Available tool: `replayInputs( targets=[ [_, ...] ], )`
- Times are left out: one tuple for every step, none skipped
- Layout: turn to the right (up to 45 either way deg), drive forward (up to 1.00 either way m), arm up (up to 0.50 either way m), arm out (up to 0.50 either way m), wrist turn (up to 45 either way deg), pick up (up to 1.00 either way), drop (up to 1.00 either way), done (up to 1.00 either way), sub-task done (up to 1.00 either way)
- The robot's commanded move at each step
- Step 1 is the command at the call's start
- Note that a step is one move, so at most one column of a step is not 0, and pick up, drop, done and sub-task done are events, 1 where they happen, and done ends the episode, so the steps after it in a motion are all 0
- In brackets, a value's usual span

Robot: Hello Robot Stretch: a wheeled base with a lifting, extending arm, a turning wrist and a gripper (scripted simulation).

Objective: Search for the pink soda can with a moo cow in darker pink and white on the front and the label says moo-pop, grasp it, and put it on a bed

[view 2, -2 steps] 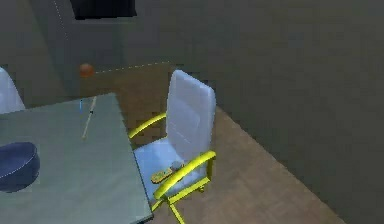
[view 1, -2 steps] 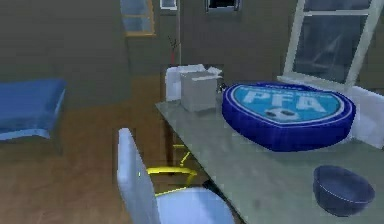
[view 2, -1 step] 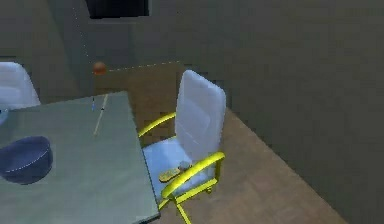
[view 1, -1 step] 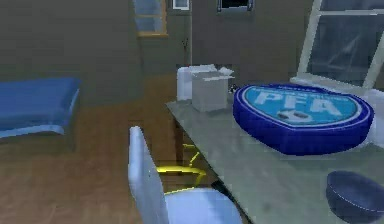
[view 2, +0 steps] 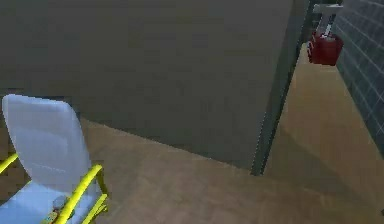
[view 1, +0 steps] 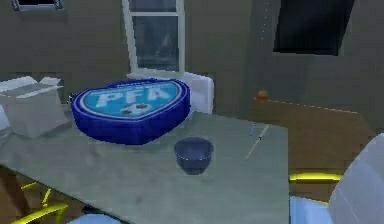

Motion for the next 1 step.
replayInputs(
  targets=[
    [45.0, 0.00, 0.00, 0.00, 0.0, 0.00, 0.00, 0.00, 0.00]
  ],
)
